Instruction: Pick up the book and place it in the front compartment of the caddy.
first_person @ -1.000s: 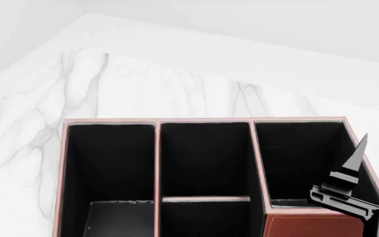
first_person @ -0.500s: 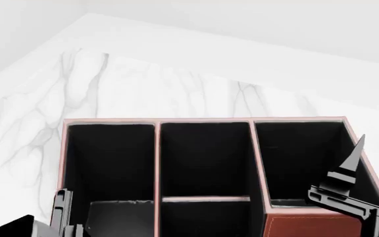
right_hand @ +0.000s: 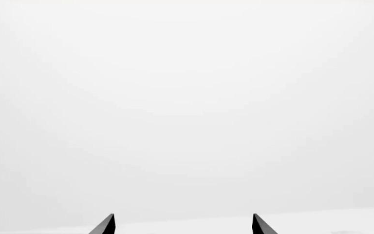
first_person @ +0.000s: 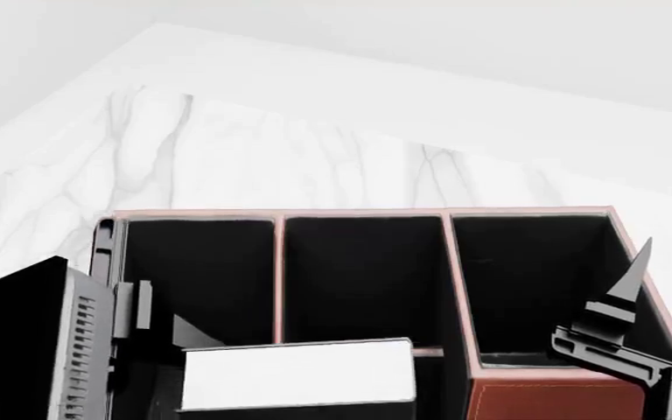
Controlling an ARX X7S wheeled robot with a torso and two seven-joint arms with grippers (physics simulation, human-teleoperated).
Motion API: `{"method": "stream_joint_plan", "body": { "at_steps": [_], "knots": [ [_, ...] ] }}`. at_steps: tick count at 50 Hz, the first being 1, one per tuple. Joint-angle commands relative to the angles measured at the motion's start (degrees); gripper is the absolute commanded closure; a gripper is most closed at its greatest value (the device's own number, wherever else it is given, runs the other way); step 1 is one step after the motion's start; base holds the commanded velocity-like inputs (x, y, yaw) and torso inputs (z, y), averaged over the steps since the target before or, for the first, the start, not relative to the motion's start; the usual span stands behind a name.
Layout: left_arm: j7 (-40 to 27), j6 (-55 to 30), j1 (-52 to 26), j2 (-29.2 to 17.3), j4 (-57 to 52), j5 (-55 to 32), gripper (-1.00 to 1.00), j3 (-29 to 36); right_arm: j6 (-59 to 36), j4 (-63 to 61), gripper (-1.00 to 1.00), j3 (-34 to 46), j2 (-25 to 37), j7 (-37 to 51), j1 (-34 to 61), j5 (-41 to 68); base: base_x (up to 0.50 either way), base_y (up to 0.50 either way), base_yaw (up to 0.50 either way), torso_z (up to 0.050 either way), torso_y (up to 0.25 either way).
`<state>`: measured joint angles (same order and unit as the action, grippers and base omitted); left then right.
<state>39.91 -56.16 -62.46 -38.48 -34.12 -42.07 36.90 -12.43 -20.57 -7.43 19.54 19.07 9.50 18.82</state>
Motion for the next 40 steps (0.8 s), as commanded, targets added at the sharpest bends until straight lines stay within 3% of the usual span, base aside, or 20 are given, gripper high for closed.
{"method": "stream_joint_plan", "body": {
  "at_steps": [1,13,18,40],
  "knots": [
    [2.8,5.6,-5.9,1.3,5.7,7.7,1.00,3.9,0.1,0.5,-1.00,0.0,0.2,0.1,0.2,0.3,0.00,0.00,0.00,0.000,0.000],
    [4.7,11.4,-10.3,4.8,14.3,15.0,1.00,7.9,0.4,1.0,-1.00,-0.3,0.4,0.1,0.1,0.6,0.00,0.00,0.00,0.000,0.002],
    [4.0,18.7,-9.6,6.0,19.9,21.0,1.00,10.7,0.6,0.9,-1.00,-0.5,0.5,0.2,0.0,0.8,0.00,0.00,0.00,0.000,0.000],
    [4.0,36.1,-6.4,9.4,32.8,26.2,1.00,12.2,1.5,1.1,-1.00,-0.2,0.7,0.5,0.1,0.2,0.00,0.00,0.00,0.000,0.001]
  ]
}}
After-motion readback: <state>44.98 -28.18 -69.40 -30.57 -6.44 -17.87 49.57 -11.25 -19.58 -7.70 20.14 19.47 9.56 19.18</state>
